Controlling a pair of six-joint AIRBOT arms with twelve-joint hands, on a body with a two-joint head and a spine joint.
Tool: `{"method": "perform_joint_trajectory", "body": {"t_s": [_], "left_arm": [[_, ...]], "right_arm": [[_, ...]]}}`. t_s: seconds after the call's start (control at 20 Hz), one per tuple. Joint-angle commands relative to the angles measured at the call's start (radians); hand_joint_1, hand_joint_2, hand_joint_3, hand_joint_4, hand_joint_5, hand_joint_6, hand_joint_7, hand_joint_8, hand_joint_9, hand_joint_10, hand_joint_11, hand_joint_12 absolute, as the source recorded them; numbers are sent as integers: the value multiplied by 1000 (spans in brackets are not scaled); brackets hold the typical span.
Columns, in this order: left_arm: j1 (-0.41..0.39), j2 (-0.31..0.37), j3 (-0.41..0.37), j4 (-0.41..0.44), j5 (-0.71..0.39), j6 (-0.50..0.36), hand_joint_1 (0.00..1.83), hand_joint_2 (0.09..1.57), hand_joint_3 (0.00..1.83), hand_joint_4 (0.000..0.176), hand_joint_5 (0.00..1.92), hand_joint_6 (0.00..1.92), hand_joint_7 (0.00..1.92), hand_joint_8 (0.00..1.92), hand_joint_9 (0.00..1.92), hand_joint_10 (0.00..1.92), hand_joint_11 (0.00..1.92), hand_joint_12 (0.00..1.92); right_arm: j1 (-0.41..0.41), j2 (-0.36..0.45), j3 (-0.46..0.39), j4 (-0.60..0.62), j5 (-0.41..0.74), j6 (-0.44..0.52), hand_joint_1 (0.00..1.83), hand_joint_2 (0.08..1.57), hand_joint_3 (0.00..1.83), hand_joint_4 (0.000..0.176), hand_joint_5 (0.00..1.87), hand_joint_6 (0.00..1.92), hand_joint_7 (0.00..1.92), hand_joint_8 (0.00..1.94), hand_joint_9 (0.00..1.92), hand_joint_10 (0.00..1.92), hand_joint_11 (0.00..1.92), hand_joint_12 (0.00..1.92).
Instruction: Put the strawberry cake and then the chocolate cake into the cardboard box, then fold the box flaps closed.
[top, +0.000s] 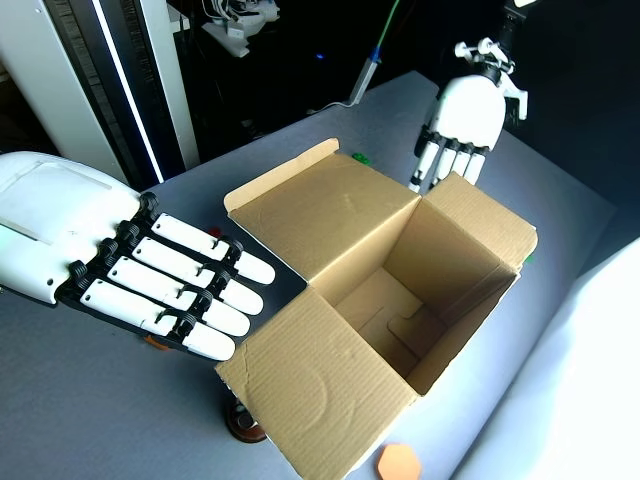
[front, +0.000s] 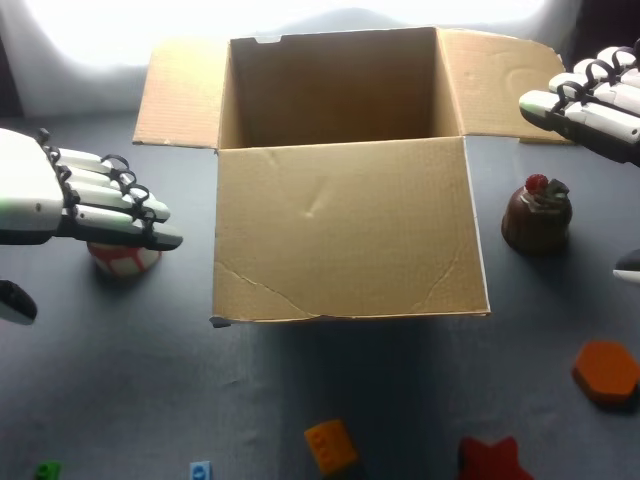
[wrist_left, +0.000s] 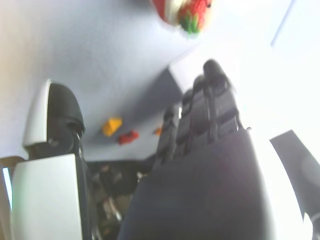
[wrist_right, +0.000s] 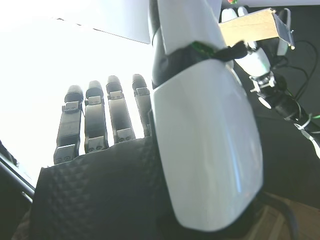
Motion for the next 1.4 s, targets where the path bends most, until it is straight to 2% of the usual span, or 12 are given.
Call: {"method": "perform_joint_trajectory", "body": {"t_s": [0.0, 0.15, 0.35, 0.45, 0.55, 0.65, 0.8, 1.0, 1.05, 1.1, 1.2, 1.35], "left_arm": [[-6, 0, 8, -62, -10, -1, 1113, 1018, 0, 90, 0, 0, 46, 4, 75, 5, 0, 474], [-3, -37, 38, -49, -3, -1, 1095, 1028, 0, 87, 7, 2, 45, 0, 71, 0, 0, 443], [7, -107, 122, -48, 13, 0, 1067, 1046, 10, 87, 0, 0, 39, 1, 55, 1, 0, 436], [11, -153, 184, -48, 18, 0, 1109, 1033, 3, 81, 1, 0, 37, 0, 44, 1, 0, 441], [10, -188, 239, -48, 18, -1, 1100, 1045, 8, 82, 1, 0, 46, 3, 57, 7, 0, 443], [9, -211, 275, -47, 17, -1, 1099, 1037, 4, 88, 0, 0, 39, 1, 45, 2, 0, 436], [20, -245, 321, -37, 13, -1, 1084, 1030, 1, 88, 0, 0, 44, 1, 49, 2, 0, 436], [29, -266, 335, -36, 14, -1, 1086, 1047, 7, 83, 0, 0, 24, 0, 37, 0, 0, 416], [31, -270, 336, -34, 16, -1, 1073, 1056, 11, 82, 0, 0, 19, 0, 38, 1, 0, 413], [32, -276, 339, -32, 16, -1, 1067, 1052, 7, 87, 0, 0, 35, 4, 60, 7, 0, 490], [32, -285, 346, -28, 16, -1, 1088, 1043, 2, 87, 0, 0, 35, 2, 62, 6, 0, 495], [28, -296, 354, -22, 19, -1, 1080, 1054, 7, 83, 8, 3, 49, 6, 79, 11, 0, 499]], "right_arm": [[5, 10, -3, -17, 122, -2, 1096, 985, 0, 46, 0, 0, 0, 0, 0, 0, 0, 0], [2, 10, -3, -17, 142, -2, 1102, 992, 2, 51, 0, 0, 0, 0, 0, 0, 0, 0], [-1, 10, -3, -17, 145, -2, 1077, 995, 3, 62, 0, 0, 0, 0, 0, 0, 0, 0], [-1, 10, -3, -17, 145, -2, 1086, 988, 0, 56, 0, 0, 0, 0, 0, 0, 0, 0], [-1, 10, -3, -17, 145, -2, 1090, 989, 0, 57, 0, 0, 0, 0, 0, 0, 0, 0], [-1, 9, -3, -17, 145, -2, 1089, 996, 3, 50, 0, 0, 0, 0, 0, 0, 0, 0], [-1, 8, -3, -17, 145, -2, 1083, 997, 3, 58, 0, 0, 0, 0, 0, 0, 0, 0], [-1, 7, -3, -17, 145, -2, 1084, 992, 1, 58, 0, 0, 0, 0, 0, 0, 0, 0], [-1, 7, -3, -17, 145, -2, 1094, 988, 0, 52, 0, 0, 0, 0, 0, 0, 0, 0], [-1, 7, -3, -17, 145, -2, 1090, 985, 0, 50, 0, 0, 0, 0, 0, 0, 0, 0], [-2, 7, -3, -17, 145, -2, 1086, 978, 0, 54, 0, 0, 0, 0, 0, 0, 0, 0], [-2, 7, -3, -17, 145, -2, 1053, 989, 0, 47, 0, 0, 0, 0, 0, 0, 0, 0]]}}
